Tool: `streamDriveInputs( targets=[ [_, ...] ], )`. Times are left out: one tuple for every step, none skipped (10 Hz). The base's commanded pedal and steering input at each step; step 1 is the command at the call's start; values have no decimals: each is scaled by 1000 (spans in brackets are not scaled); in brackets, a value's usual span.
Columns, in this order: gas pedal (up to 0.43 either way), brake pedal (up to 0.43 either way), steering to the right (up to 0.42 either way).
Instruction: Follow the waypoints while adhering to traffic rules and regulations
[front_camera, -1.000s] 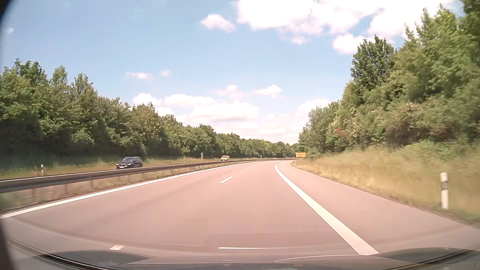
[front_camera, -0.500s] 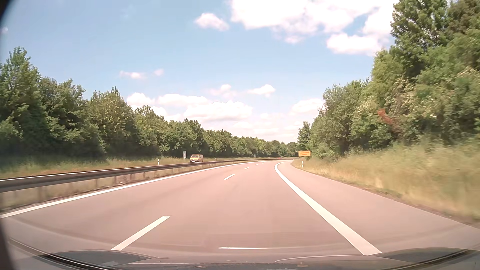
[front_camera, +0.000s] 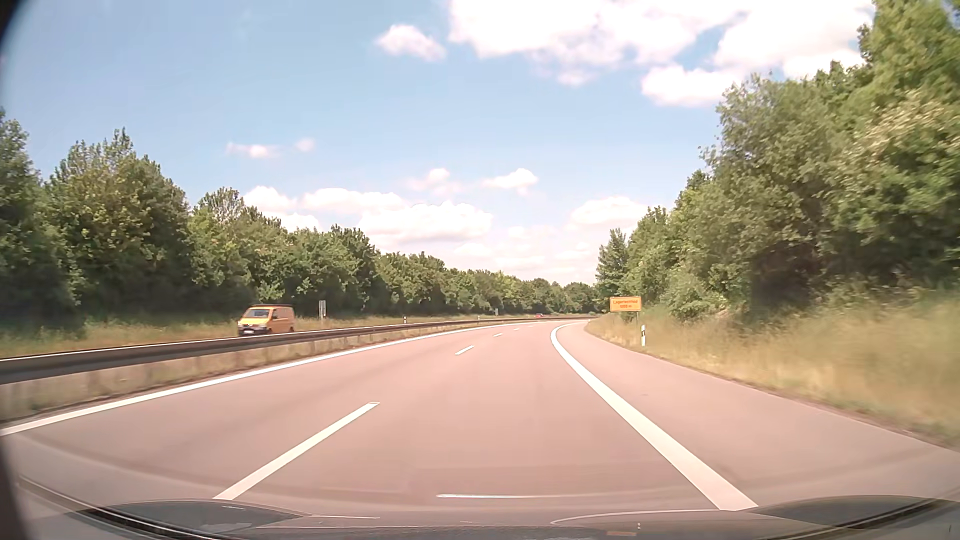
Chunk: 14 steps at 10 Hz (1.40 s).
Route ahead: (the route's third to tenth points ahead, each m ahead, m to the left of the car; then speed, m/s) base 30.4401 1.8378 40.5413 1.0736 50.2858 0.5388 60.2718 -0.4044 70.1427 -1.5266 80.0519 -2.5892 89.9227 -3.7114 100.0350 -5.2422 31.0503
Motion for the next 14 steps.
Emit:
streamDriveInputs(
  targets=[
    [260, 12, 11],
    [260, 12, 12],
    [268, 12, 13],
    [268, 12, 12],
    [268, 12, 13],
    [268, 12, 15],
    [268, 12, 15],
    [268, 12, 16],
    [268, 12, 16],
    [268, 12, 17],
    [268, 12, 16],
    [268, 12, 16],
    [268, 12, 12],
    [268, 12, 6]
  ],
)
